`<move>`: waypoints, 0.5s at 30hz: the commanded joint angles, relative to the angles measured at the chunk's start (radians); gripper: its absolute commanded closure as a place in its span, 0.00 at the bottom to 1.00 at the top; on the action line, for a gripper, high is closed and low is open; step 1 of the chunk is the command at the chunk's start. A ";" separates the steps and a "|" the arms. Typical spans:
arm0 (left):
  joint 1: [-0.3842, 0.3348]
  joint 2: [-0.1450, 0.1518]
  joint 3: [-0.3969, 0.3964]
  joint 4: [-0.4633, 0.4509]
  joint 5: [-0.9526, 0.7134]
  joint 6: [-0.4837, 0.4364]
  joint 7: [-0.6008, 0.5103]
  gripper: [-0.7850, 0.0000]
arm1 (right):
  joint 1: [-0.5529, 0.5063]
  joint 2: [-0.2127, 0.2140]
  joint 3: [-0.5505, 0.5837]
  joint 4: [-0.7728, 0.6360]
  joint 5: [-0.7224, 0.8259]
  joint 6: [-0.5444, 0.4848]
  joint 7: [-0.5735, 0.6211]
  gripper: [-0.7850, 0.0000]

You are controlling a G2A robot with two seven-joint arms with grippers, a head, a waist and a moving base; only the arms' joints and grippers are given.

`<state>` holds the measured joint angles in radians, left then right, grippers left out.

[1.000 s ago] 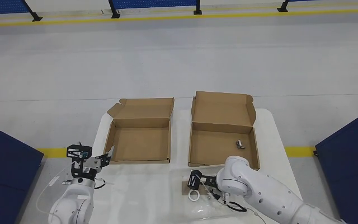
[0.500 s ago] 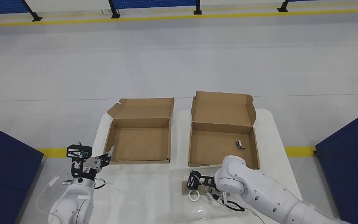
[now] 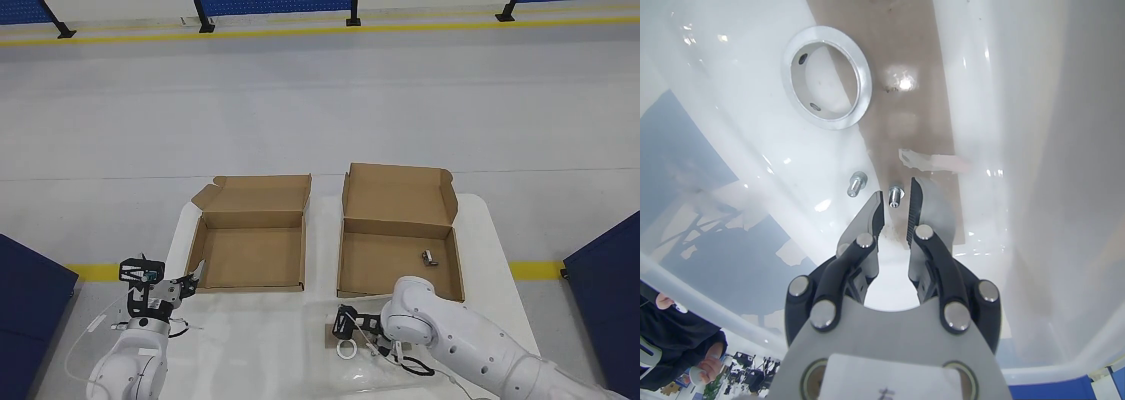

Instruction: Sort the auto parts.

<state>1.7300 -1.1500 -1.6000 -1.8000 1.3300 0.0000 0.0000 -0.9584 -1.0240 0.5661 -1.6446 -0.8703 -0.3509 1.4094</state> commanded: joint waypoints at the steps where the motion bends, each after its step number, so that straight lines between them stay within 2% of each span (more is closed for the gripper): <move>1: 0.000 0.000 0.000 0.000 0.000 0.000 0.000 0.00 | 0.002 -0.003 -0.003 0.009 0.002 -0.002 -0.002 0.85; 4: 0.000 0.000 0.000 0.000 0.000 0.000 0.000 0.00 | 0.008 -0.006 -0.006 0.020 0.006 -0.005 -0.004 1.00; 9: 0.000 0.000 0.000 0.000 0.000 0.000 0.000 0.00 | 0.011 -0.004 0.007 -0.006 -0.001 0.017 0.022 1.00; 15: 0.000 0.000 0.000 0.000 0.000 0.000 0.000 0.00 | -0.033 0.031 0.083 -0.156 -0.003 0.049 0.094 1.00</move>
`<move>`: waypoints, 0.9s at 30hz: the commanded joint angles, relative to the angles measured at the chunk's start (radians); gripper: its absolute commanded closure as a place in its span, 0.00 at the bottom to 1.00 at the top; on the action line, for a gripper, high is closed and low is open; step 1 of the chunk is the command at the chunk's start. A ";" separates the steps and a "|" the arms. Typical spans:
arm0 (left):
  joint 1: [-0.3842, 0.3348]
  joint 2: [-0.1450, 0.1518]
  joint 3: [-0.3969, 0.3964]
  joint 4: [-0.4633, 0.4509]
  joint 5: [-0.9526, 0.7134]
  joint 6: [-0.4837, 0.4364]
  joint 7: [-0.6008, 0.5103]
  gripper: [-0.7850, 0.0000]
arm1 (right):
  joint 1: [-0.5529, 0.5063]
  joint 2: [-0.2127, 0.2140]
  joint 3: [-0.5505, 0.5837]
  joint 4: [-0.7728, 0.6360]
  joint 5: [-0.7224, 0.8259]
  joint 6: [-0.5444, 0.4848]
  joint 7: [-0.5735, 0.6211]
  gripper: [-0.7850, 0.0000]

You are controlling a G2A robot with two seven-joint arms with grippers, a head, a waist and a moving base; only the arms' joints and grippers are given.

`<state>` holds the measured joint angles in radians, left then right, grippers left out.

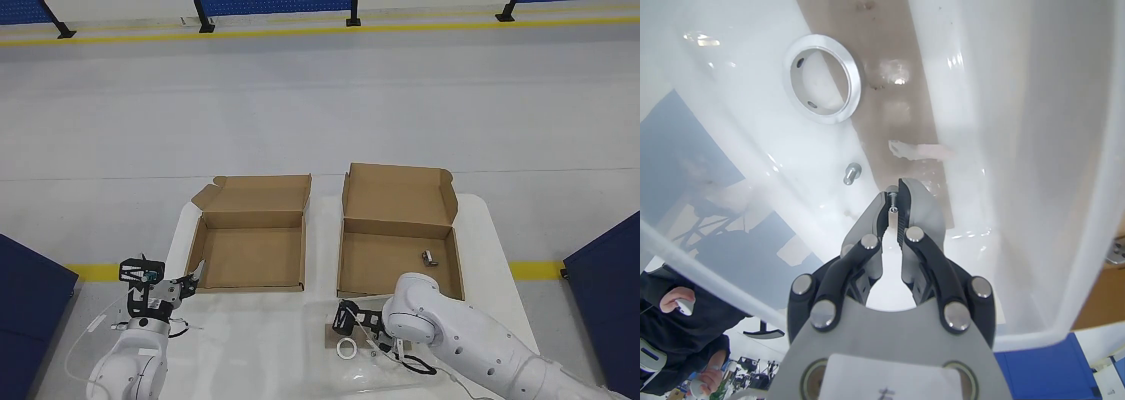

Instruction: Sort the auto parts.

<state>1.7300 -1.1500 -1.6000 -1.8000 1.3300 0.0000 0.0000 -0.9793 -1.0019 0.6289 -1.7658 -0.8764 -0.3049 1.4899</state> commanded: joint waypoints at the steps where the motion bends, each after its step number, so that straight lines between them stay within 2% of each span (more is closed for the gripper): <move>1: 0.000 0.000 0.000 0.000 0.000 0.000 0.000 0.00 | -0.024 0.016 0.040 -0.064 0.009 0.008 0.023 1.00; 16: 0.000 0.000 0.000 0.000 0.000 0.000 0.000 0.00 | -0.024 0.016 0.040 -0.064 0.009 0.008 0.023 1.00; 18: 0.000 0.000 0.000 0.000 0.000 0.000 0.000 0.00 | -0.031 0.018 0.049 -0.065 0.021 0.002 -0.013 1.00; 22: 0.000 0.000 0.000 0.000 0.000 0.000 0.000 0.00 | -0.040 0.033 0.108 -0.068 0.102 -0.049 -0.026 1.00; 27: 0.000 0.000 0.000 0.000 0.000 0.000 0.000 0.00 | -0.075 0.083 0.203 -0.125 0.246 -0.085 -0.060 1.00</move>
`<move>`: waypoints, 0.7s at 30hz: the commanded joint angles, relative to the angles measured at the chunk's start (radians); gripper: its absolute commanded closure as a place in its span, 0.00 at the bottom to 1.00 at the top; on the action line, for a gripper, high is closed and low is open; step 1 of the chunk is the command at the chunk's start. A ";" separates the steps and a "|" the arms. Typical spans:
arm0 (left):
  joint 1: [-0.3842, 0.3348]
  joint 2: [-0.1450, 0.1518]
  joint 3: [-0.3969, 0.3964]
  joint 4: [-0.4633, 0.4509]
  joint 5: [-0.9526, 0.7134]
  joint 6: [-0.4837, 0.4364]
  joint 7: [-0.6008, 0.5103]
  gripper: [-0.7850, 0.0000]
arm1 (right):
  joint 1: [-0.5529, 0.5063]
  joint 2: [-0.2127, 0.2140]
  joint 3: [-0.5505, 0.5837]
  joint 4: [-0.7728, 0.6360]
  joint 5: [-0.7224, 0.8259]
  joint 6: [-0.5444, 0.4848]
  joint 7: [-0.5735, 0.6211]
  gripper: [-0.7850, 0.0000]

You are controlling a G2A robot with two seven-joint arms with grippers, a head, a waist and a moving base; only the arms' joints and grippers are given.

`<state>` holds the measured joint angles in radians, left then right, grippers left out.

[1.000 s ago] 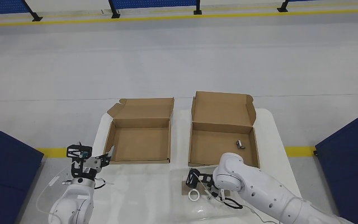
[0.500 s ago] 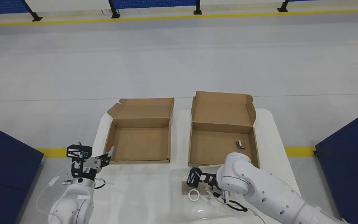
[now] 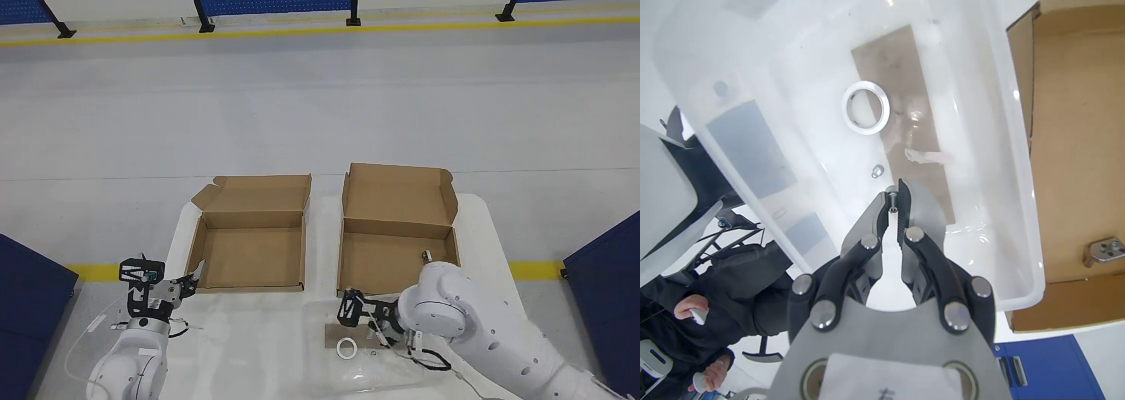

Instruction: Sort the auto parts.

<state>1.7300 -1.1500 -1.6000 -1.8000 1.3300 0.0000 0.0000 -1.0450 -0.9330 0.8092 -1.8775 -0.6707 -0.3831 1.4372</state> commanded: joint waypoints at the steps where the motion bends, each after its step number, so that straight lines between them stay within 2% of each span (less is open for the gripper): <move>1: 0.000 0.000 0.000 0.000 0.000 0.000 0.000 0.00 | -0.014 0.027 0.041 -0.024 0.068 -0.013 -0.013 1.00; 9: 0.000 0.000 0.000 0.000 0.000 0.000 0.000 0.00 | -0.091 0.133 0.175 -0.030 0.386 -0.103 -0.103 1.00; 21: 0.000 0.000 0.000 0.000 0.000 0.000 0.000 0.00 | -0.092 0.136 0.179 -0.026 0.401 -0.107 -0.107 1.00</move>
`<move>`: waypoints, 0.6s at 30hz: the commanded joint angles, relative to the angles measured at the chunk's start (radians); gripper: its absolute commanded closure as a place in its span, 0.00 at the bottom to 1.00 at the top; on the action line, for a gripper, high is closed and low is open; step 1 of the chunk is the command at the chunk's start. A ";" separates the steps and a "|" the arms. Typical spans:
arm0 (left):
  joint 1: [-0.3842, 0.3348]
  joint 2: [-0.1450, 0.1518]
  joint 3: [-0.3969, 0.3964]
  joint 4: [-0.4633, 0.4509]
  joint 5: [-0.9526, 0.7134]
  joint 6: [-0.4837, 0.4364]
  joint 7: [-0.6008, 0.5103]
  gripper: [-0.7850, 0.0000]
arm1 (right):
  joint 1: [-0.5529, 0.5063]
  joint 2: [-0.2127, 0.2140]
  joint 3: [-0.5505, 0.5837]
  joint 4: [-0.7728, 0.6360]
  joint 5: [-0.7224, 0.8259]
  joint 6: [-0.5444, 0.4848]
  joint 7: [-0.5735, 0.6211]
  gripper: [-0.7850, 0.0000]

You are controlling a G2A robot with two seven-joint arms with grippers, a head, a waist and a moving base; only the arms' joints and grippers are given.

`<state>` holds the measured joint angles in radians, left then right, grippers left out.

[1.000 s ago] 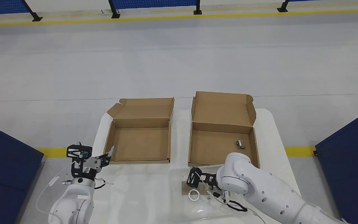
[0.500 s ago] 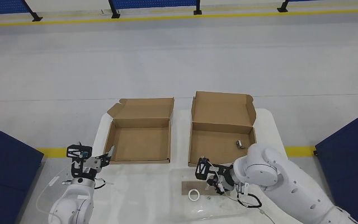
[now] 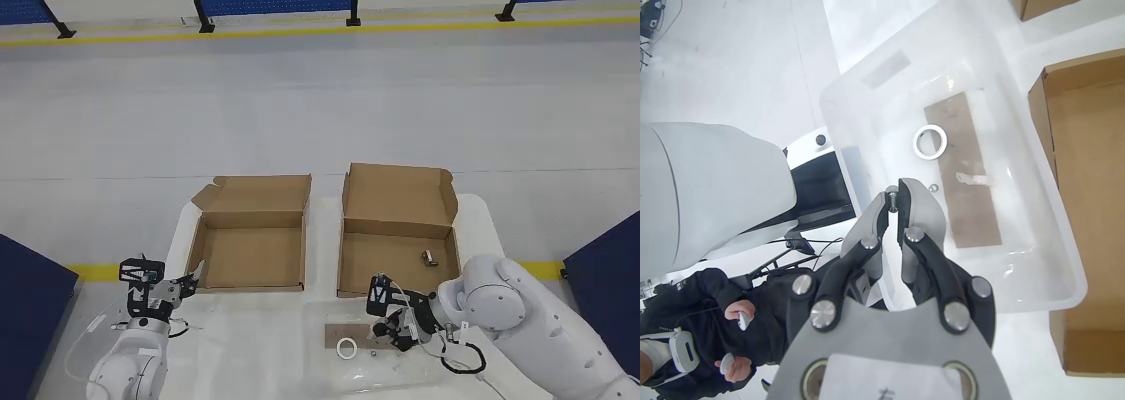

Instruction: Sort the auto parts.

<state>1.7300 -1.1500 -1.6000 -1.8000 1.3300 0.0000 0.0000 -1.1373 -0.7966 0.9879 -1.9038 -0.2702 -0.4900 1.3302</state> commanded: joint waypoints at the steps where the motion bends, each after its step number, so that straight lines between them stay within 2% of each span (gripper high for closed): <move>1: 0.000 0.000 0.000 0.000 0.000 0.000 0.000 0.00 | -0.002 0.000 0.001 0.001 0.003 0.002 -0.008 1.00; 3: 0.000 0.000 0.000 0.000 0.000 0.000 0.000 0.00 | -0.009 0.004 0.022 0.004 0.013 0.005 -0.036 1.00; 7: 0.000 0.000 0.000 0.000 0.000 0.000 0.000 0.00 | -0.035 0.023 0.085 0.046 0.242 -0.056 -0.056 1.00; 18: 0.000 0.000 0.000 0.000 0.000 0.000 0.000 0.00 | -0.032 0.133 0.094 0.006 0.760 -0.080 -0.080 1.00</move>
<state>1.7300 -1.1500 -1.6000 -1.8000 1.3300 0.0000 0.0000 -1.1758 -0.6727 1.0857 -1.8890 0.4315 -0.5700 1.2507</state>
